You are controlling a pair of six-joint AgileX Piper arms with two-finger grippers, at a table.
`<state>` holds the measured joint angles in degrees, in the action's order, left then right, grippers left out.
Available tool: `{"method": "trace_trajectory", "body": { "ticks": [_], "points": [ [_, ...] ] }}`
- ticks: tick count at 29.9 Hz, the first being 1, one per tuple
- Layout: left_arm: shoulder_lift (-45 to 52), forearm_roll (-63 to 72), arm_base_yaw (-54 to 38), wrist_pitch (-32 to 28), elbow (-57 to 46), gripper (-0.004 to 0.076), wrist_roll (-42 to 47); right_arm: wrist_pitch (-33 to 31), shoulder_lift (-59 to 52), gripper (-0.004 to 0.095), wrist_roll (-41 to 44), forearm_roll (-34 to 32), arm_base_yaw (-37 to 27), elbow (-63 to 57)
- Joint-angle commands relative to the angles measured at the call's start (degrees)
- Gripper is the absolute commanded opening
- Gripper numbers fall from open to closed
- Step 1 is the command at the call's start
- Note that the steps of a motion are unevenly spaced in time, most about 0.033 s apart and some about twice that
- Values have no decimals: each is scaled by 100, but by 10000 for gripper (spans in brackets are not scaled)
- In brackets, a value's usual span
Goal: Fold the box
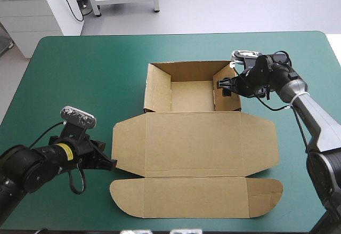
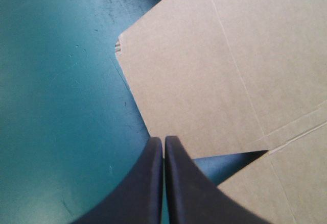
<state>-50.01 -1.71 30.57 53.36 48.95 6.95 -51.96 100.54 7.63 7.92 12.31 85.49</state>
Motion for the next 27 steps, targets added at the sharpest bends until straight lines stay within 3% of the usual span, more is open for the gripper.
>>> {"method": "trace_trajectory", "body": {
  "ticks": [1,7,15,19,23,27],
  "points": [
    [485,-16,41,-735,-432,-8,10,134,-270,722,-213,85,-19,118],
    [1086,-5,41,-1008,-1035,-8,10,-134,-80,698,-376,262,-19,109],
    [1438,-5,41,-996,-1267,-8,79,-231,170,577,-536,576,-19,109],
    [1447,-5,41,-998,-1347,-8,79,-192,170,368,-576,512,-19,119],
    [1447,-5,41,-966,-1425,-8,79,-179,170,-25,-803,512,-19,287],
    [1447,-5,41,-932,-1426,-8,79,-218,170,-18,-803,197,-43,830]
  ]
}}
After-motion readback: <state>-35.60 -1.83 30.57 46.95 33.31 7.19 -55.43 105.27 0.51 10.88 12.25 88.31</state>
